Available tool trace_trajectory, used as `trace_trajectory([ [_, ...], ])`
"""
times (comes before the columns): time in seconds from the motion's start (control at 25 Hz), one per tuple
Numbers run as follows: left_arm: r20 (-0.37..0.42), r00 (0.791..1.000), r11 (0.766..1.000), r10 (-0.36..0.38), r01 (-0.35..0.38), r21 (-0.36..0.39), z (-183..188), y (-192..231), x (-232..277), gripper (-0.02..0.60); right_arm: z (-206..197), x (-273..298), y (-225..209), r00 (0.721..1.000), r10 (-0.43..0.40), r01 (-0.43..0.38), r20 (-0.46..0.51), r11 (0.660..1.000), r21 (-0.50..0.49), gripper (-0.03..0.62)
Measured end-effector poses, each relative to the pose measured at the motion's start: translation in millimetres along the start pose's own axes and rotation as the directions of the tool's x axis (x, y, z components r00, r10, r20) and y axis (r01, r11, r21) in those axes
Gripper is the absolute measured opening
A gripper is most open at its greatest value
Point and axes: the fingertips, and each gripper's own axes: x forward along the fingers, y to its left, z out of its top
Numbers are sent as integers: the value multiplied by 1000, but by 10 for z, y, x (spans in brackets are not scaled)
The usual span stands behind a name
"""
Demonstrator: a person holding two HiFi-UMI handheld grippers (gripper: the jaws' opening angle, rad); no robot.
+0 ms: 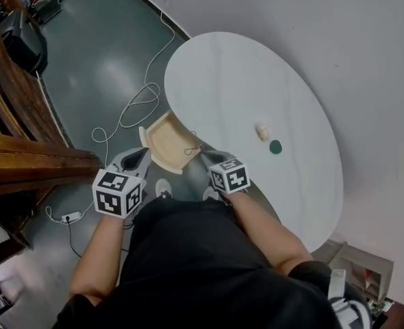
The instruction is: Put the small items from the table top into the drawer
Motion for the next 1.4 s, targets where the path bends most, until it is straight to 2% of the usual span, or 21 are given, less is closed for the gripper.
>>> trace_trajectory([
  [0.24, -24, 999, 999, 29, -29, -18, -149, 242, -85, 15, 26, 364, 148, 999, 9, -11, -46, 999, -41, 23],
  [0.52, -50, 997, 997, 54, -57, -56, -305, 439, -124, 15, -75, 895, 220, 989, 5, -24, -148, 992, -126, 22],
  [0.76, -105, 990, 990, 94, -104, -92, -495, 660, -195, 15, -266, 1438, 300, 962, 11, -82, -271, 965, -249, 23],
  [1.08, -142, 981, 979, 131, -151, -138, -681, 913, -284, 15, -423, 2055, 192, 915, 14, -134, -402, 953, -273, 23],
  [1.16, -144, 980, 975, 137, -159, -154, -714, 952, -319, 15, -379, 2199, 157, 910, -4, -141, -415, 938, -318, 23],
  [1.24, -150, 978, 972, 142, -166, -165, -761, 973, -358, 15, -310, 2341, 124, 907, -36, -146, -419, 907, -395, 23],
  [1.4, -170, 973, 965, 158, -189, -184, -880, 1016, -447, 15, -375, 2562, 112, 885, -69, -172, -461, 871, -461, 23],
])
